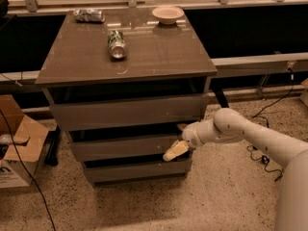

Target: Open middle drawer

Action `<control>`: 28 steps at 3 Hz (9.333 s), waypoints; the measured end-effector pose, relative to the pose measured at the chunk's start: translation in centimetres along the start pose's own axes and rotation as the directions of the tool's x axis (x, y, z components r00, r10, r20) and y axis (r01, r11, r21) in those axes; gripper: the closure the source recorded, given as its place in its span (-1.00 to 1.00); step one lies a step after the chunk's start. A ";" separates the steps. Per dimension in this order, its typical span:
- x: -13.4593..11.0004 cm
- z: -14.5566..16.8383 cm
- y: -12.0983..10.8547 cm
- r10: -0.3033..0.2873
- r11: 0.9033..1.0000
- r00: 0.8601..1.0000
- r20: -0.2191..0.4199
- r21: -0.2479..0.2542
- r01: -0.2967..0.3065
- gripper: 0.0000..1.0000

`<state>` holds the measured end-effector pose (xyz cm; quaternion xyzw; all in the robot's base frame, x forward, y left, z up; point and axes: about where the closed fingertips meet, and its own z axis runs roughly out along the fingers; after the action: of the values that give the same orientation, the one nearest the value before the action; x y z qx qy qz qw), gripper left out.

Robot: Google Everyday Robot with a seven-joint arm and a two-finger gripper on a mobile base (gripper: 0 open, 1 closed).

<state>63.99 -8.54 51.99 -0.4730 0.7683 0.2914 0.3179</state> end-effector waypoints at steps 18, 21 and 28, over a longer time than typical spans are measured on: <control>9.1 7.1 2.6 -0.029 0.995 0.796 -0.605 -0.095 -0.036 -0.39; 11.4 6.3 5.3 -0.034 0.988 0.779 -0.627 -0.139 -0.069 -0.86; 16.1 3.7 12.8 0.089 0.973 0.775 -0.625 -0.111 -0.201 -1.00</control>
Offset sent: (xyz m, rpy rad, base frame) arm 0.0462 0.0171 -0.0438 -0.0136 -0.0191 -0.1083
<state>47.46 -9.59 39.24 -0.5069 0.8360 0.2096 -0.0155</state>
